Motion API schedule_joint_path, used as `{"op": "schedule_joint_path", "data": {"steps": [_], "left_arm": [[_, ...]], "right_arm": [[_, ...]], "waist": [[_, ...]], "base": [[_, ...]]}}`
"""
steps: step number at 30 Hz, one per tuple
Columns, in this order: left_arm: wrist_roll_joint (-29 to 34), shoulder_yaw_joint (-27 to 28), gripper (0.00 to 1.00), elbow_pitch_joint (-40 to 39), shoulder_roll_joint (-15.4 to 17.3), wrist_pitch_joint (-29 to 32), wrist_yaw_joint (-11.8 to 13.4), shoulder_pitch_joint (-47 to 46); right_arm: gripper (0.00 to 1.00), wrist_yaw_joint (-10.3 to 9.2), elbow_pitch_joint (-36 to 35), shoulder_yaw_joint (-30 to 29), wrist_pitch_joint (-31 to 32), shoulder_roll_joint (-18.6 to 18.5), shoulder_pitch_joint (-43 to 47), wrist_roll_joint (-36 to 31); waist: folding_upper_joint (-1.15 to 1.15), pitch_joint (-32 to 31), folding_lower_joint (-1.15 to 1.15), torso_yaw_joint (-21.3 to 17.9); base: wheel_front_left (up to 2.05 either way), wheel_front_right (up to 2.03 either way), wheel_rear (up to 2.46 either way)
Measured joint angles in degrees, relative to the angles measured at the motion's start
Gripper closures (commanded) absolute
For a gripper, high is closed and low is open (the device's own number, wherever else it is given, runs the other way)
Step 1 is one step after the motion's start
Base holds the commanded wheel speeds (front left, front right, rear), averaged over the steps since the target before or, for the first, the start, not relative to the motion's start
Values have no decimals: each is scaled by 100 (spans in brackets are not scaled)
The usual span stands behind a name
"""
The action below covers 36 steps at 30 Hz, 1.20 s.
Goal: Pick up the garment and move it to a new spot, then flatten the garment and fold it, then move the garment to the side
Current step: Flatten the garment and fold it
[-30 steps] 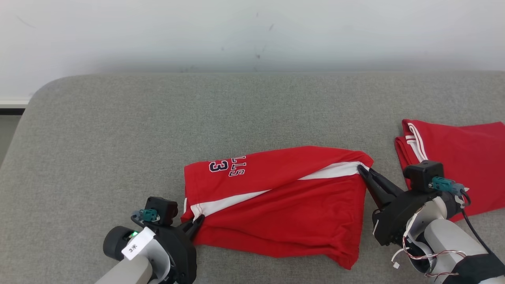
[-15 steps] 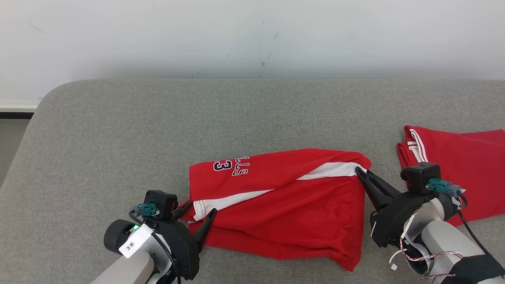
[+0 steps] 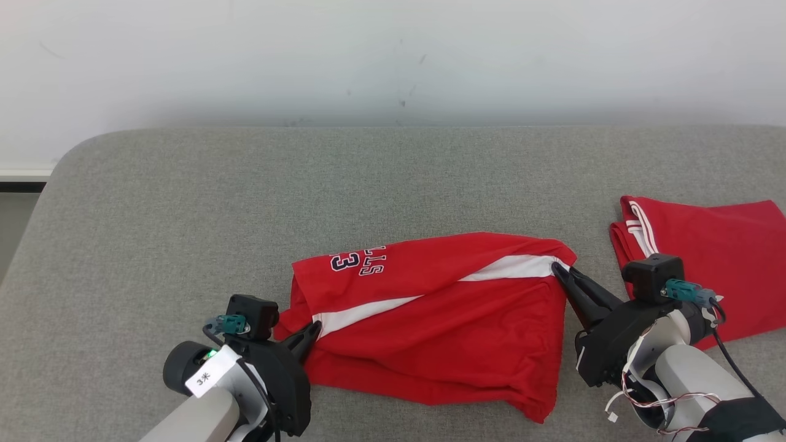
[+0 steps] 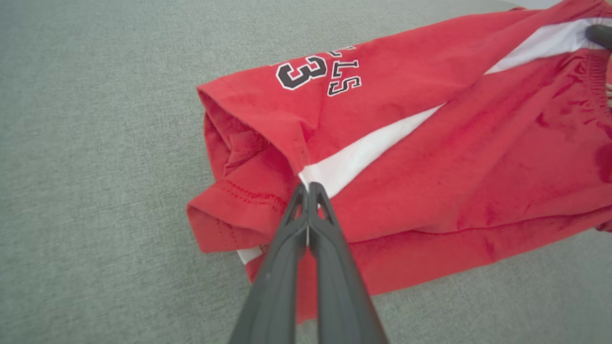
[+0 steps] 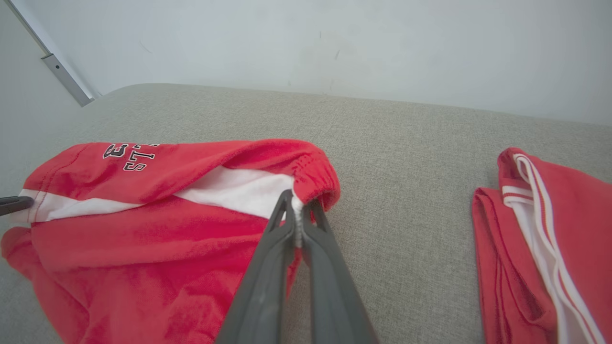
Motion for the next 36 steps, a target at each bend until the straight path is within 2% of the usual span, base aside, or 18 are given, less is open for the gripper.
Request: {"op": "schedule_joint_path", "data": {"steps": [13, 18, 23, 29, 32, 36], "left_arm": [[-186, 138, 100, -111, 121, 97, 9, -21], [-410, 483, 100, -189, 343, 57, -133, -192], [-1063, 1111, 100, -213, 498, 56, -359, -700], [-1738, 1804, 100, -63, 543, 304, -488, -1822], [-1646, 1912, 100, 148, 636, 464, -488, -2730], [-1545, 2183, 100, 253, 669, 522, -489, -4174]], "right_arm": [[100, 1, -1, 31, 0, -2, -10, 10], [100, 2, 8, 100, 181, 34, -337, 141], [100, 3, 114, 127, 631, 103, -959, 383], [100, 3, 363, 118, 1384, 283, -2269, 851], [100, 5, 682, 27, 1753, 348, -3341, 907], [100, -2, 964, -300, 1808, 334, -5144, 727]], "waist": [[0, 0, 0, -4], [0, 75, 0, -49], [0, 270, 1, -121], [0, 659, 2, -207], [0, 887, 2, -250], [0, 1204, 3, -293]], "base": [[0, 0, 0], [0, 0, 0], [0, 0, 0], [0, 0, 0], [0, 0, 0], [0, 0, 0]]}}
